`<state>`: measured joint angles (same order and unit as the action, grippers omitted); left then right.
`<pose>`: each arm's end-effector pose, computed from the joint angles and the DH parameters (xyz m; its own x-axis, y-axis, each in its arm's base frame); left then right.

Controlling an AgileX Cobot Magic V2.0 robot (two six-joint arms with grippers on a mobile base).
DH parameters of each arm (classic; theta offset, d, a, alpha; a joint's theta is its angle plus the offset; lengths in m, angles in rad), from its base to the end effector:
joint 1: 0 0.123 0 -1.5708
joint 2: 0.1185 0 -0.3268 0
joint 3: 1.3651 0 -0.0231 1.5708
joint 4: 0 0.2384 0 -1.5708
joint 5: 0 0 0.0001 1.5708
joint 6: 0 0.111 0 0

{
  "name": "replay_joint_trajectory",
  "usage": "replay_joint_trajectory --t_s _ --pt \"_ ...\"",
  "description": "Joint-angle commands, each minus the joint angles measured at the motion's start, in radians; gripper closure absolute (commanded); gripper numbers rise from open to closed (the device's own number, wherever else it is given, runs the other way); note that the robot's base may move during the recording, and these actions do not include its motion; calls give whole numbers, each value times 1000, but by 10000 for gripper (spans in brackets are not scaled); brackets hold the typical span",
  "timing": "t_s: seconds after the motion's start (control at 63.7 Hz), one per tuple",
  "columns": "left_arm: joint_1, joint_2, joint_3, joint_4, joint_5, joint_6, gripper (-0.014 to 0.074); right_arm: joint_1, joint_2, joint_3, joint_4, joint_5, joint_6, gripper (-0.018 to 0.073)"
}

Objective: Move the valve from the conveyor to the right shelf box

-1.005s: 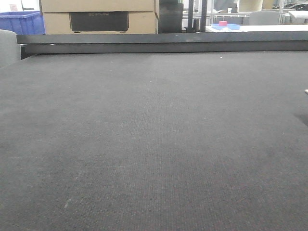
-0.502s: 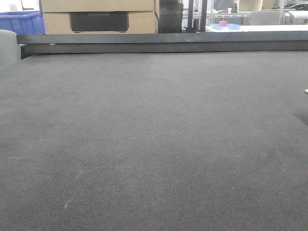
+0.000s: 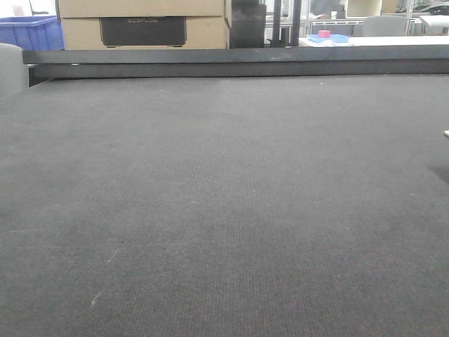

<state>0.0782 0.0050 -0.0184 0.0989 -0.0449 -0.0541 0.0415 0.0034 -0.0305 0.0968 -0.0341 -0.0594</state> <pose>0.0204 0.0011 0.2262 0.1409 0.0559 -0.9884 -0.0801 0.9958 0.0449 0.0196 0.0005 0.2292 0.1460 0.0434 -0.9883 -0.0437 0.9983 0.0374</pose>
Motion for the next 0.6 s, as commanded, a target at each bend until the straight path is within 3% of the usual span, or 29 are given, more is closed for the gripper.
replay_joint_trajectory --t_s 0.0,0.11,0.22,0.33,0.377,0.487,0.55,0.581 --pt "-2 -5 -81 -7 28 -7 708 2 -3 -86 -4 16 -2 721" --pt "-2 20 -260 -7 265 -7 708 2 12 -292 3 219 -2 721" --pt "-4 113 -419 -7 393 -7 650 2 116 -459 3 401 -2 662" --pt "-4 235 -556 -7 477 -7 435 2 249 -589 3 456 -2 455" --pt "-4 292 -599 -7 492 -7 318 2 309 -637 3 455 -2 295" --pt "-4 424 -665 -12 506 -7 99 9 439 -695 -4 440 -33 57" --pt "-4 499 -704 -31 523 -7 16 25 508 -696 -20 364 -63 -16" --pt "-6 529 -719 -37 534 -7 -6 34 539 -696 -41 332 -70 -10"
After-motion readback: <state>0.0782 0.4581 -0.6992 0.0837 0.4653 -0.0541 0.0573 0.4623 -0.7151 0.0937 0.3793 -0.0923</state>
